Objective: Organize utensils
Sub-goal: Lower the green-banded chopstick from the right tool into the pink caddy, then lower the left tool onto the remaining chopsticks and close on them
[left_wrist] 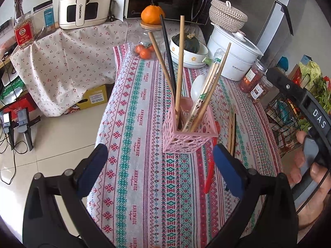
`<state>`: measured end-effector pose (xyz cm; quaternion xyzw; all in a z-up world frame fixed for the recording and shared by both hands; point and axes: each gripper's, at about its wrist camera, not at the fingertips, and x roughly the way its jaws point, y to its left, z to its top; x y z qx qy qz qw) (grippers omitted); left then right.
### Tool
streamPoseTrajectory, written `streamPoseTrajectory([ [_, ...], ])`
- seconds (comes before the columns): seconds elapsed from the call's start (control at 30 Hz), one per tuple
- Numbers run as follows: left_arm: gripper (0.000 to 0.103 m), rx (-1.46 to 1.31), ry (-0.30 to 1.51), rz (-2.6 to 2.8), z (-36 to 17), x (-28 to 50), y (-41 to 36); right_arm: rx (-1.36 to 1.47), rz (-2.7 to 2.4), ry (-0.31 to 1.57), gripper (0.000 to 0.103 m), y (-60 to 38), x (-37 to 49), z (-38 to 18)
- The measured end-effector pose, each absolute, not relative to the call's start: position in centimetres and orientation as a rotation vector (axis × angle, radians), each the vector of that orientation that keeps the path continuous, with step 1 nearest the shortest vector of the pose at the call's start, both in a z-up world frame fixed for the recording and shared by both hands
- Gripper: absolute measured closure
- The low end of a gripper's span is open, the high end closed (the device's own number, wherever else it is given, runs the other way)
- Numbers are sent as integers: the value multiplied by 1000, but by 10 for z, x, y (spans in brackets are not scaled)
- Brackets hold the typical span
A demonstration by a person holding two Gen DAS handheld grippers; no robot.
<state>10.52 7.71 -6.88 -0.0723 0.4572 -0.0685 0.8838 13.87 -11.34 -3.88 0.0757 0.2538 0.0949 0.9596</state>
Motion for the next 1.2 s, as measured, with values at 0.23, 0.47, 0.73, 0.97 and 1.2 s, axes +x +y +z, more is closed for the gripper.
streamPoseTrajectory([
  [0.23,2,-99,951,-168,-70,100,53,229,105,645,9,-165,136,-60],
  [0.47,1,-45,967,-198,-73,98,28,229,56,777,1,-191,140,-87],
  [0.73,0,50,934,-222,-78,88,-7,198,-15,873,0,-223,137,-99],
  [0.97,0,52,976,-291,-85,83,-47,200,-58,942,0,-256,136,-111],
  [1.2,0,201,985,-275,-91,95,-98,212,-111,966,0,-300,131,-118],
])
